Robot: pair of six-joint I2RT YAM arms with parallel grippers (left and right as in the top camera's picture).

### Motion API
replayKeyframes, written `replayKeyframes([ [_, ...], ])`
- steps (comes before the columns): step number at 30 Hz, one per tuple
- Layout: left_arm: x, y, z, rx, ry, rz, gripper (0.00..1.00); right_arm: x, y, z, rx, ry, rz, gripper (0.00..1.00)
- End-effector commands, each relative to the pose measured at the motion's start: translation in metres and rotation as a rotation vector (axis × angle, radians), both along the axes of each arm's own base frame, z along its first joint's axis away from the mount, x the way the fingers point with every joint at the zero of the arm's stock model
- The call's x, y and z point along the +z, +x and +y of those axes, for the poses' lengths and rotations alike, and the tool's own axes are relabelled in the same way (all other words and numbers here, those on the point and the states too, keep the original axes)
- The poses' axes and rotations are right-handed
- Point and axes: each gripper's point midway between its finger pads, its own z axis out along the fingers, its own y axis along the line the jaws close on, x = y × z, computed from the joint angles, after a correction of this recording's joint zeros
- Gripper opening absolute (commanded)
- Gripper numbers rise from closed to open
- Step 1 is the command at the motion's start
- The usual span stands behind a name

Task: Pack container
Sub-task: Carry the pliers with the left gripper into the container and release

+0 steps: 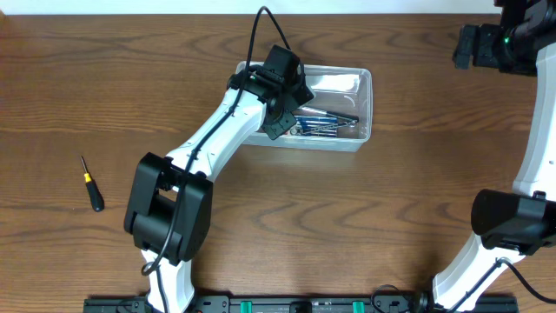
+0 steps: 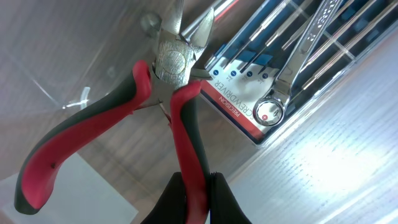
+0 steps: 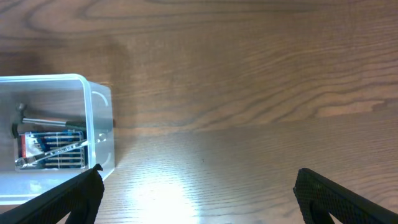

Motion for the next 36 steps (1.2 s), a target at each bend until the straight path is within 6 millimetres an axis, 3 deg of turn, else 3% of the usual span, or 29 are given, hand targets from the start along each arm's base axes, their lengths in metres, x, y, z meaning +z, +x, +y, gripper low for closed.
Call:
replayKeyframes([
  [1, -0.006, 0.003, -0.001, 0.014, -0.013, 0.014, 0.06, -0.003, 0.0, 0.0, 0.011, -0.003, 0.009, 0.99],
  [9, -0.036, 0.009, 0.016, 0.13, -0.008, 0.077, 0.06, -0.003, 0.0, 0.0, 0.012, -0.003, 0.009, 0.99],
  [20, -0.036, 0.019, 0.04, 0.241, -0.025, 0.082, 0.07, -0.003, 0.001, 0.0, 0.018, -0.007, 0.006, 0.99],
  [22, -0.036, 0.019, 0.04, 0.24, -0.025, 0.081, 0.16, -0.003, 0.001, 0.0, 0.018, -0.007, 0.007, 0.99],
  [25, -0.036, 0.019, 0.04, 0.24, -0.025, 0.081, 0.17, -0.003, 0.001, 0.0, 0.018, -0.007, 0.006, 0.99],
  [27, -0.036, 0.019, 0.04, 0.24, -0.025, 0.082, 0.27, -0.003, 0.001, 0.0, 0.018, -0.007, 0.006, 0.99],
  [33, -0.036, 0.019, 0.04, 0.24, -0.025, 0.08, 0.35, -0.003, 0.001, 0.0, 0.018, -0.007, 0.006, 0.99],
  [35, -0.03, 0.021, 0.04, 0.24, -0.027, 0.069, 0.36, -0.003, 0.001, 0.0, 0.018, -0.007, 0.006, 0.99],
  [36, -0.024, 0.022, 0.039, 0.24, -0.033, 0.058, 0.43, -0.003, 0.001, 0.0, 0.018, -0.007, 0.006, 0.99],
])
